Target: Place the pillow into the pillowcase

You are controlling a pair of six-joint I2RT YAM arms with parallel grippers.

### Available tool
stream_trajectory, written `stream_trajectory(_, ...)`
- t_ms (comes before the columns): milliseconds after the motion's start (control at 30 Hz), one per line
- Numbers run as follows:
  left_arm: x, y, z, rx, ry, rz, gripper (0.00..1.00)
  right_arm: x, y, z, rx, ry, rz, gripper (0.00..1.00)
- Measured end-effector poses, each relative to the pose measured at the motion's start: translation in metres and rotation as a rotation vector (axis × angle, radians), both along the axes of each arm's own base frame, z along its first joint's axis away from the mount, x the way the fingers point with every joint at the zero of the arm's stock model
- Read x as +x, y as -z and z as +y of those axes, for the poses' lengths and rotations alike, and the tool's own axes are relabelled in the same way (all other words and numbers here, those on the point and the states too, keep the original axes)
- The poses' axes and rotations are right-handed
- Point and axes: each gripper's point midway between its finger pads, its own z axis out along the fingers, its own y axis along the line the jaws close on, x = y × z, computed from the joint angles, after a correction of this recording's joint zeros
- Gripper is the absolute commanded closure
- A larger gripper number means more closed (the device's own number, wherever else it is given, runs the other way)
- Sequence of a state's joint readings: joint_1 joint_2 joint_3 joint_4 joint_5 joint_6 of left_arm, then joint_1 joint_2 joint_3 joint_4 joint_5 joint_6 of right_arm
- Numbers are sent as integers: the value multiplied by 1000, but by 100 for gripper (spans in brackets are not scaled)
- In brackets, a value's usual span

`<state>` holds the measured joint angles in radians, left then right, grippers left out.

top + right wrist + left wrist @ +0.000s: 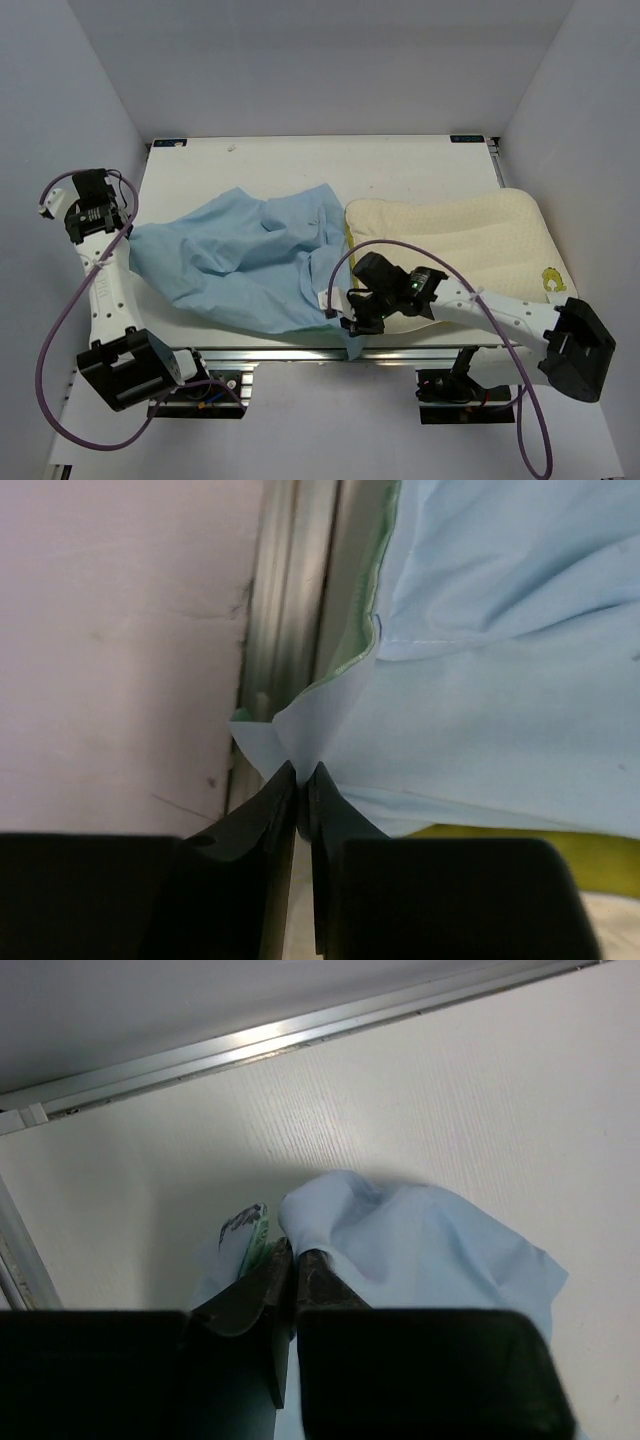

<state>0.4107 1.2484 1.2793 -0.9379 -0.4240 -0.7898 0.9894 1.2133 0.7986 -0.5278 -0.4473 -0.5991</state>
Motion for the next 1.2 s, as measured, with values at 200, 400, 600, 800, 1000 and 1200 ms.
stream_trajectory(200, -3, -12, -14, -20, 57, -59, 54, -7, 24, -6, -94, 7, 25, 29)
stream_trajectory(400, -1, -35, -41, -62, 186, -171, 19, 17, -14, 2, 2, 60, -45, 11)
stream_trajectory(600, 8, -57, -80, -112, 403, -309, 13, 68, -99, 13, 218, 188, -163, 11)
stream_trajectory(800, 23, -30, -139, -245, 716, -459, 11, 119, -109, 2, 269, 404, -113, 12)
stream_trajectory(1000, 29, -16, -248, -305, 1111, -502, 8, 145, -88, -8, 242, 543, 12, 11)
stream_trajectory(1200, 47, -30, -361, -178, 1453, -424, 16, 160, -103, -16, 304, 612, 67, 11)
